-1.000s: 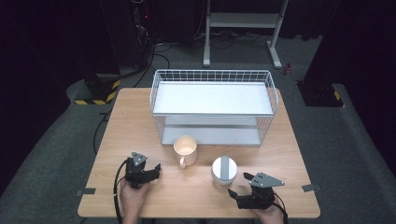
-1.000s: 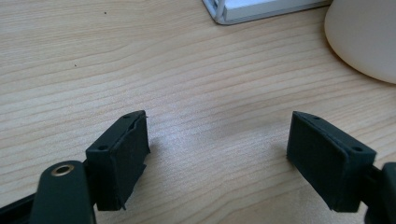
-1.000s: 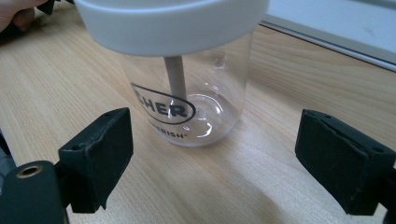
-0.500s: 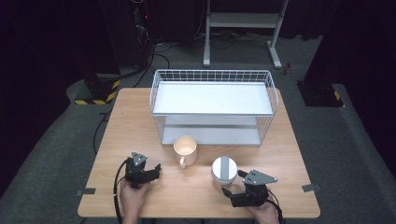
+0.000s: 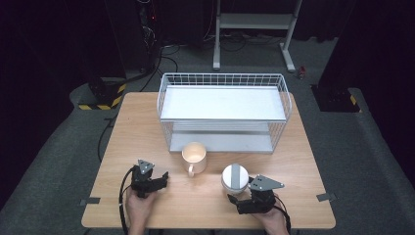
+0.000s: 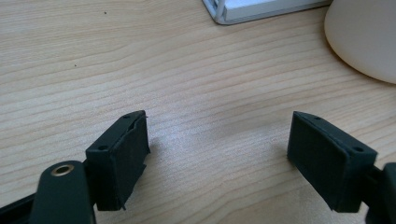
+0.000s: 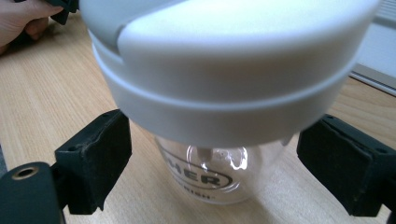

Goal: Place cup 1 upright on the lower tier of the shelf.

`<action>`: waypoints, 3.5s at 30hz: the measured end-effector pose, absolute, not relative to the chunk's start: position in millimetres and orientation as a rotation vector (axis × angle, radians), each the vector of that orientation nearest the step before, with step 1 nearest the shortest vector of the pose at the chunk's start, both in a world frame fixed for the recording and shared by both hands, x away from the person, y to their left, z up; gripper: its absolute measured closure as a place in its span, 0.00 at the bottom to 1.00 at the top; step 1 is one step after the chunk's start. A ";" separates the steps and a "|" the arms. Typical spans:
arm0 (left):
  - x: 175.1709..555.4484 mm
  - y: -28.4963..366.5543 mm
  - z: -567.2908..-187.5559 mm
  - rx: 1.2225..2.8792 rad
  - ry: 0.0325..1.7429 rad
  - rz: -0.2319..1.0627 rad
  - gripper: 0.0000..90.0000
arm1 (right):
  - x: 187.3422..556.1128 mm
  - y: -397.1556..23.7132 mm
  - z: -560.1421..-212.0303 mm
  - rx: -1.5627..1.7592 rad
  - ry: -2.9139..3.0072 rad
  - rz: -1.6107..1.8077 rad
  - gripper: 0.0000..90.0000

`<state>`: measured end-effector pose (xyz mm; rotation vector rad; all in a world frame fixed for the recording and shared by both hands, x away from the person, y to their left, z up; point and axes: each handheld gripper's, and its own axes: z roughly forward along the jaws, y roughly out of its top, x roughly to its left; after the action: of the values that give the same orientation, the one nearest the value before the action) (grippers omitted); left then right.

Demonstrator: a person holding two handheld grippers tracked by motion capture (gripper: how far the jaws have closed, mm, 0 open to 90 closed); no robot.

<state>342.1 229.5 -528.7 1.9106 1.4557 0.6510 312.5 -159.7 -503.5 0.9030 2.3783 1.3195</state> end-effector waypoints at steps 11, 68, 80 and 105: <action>342.1 229.5 -528.7 1.910 1.456 0.651 0.23 | 317.9 -150.3 -503.5 0.882 2.358 1.300 0.14; 342.1 229.4 -528.8 1.905 1.460 0.650 0.24 | 340.1 -159.3 -494.8 0.894 2.277 1.343 0.20; 342.1 229.4 -528.8 1.905 1.461 0.650 0.24 | 353.6 -166.9 -495.1 0.944 2.256 1.343 0.20; 342.1 229.6 -528.7 1.903 1.462 0.646 0.24 | 391.1 -165.0 -483.8 1.004 2.215 1.279 0.20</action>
<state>342.1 229.6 -528.7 1.9030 1.4625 0.6463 391.1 -165.0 -483.8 1.0037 2.2150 1.2791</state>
